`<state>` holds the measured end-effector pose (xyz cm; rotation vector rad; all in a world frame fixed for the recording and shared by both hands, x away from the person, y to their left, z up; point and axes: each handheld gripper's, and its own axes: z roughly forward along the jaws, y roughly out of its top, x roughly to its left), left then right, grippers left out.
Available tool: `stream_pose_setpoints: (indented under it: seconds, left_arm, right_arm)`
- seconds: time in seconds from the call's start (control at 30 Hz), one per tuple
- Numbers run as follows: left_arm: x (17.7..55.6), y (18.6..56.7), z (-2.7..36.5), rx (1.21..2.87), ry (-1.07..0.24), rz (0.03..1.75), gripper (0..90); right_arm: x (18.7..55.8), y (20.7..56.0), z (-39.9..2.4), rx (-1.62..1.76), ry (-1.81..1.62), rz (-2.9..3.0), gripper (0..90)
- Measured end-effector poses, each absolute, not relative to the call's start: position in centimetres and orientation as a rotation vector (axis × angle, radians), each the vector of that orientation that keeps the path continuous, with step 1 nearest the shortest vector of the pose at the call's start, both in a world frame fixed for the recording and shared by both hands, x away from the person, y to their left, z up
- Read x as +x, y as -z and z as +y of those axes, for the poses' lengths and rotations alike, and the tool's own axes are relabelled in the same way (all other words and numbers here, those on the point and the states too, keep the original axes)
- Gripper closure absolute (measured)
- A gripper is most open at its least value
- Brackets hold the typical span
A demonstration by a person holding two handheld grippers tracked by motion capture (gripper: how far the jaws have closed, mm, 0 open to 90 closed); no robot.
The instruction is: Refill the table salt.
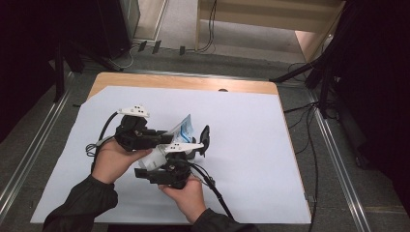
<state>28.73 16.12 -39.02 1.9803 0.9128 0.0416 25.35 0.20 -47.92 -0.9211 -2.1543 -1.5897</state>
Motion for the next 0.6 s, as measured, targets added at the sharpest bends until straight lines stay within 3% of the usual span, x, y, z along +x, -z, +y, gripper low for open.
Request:
stream_pose_setpoints:
  seconds: [0.6]
  left_arm:
    - [28.81,39.03,16.09,1.980,-0.037,0.918,78.9]
  right_arm:
    - [25.32,47.83,0.22,-0.925,1.584,-2.131,51.9]
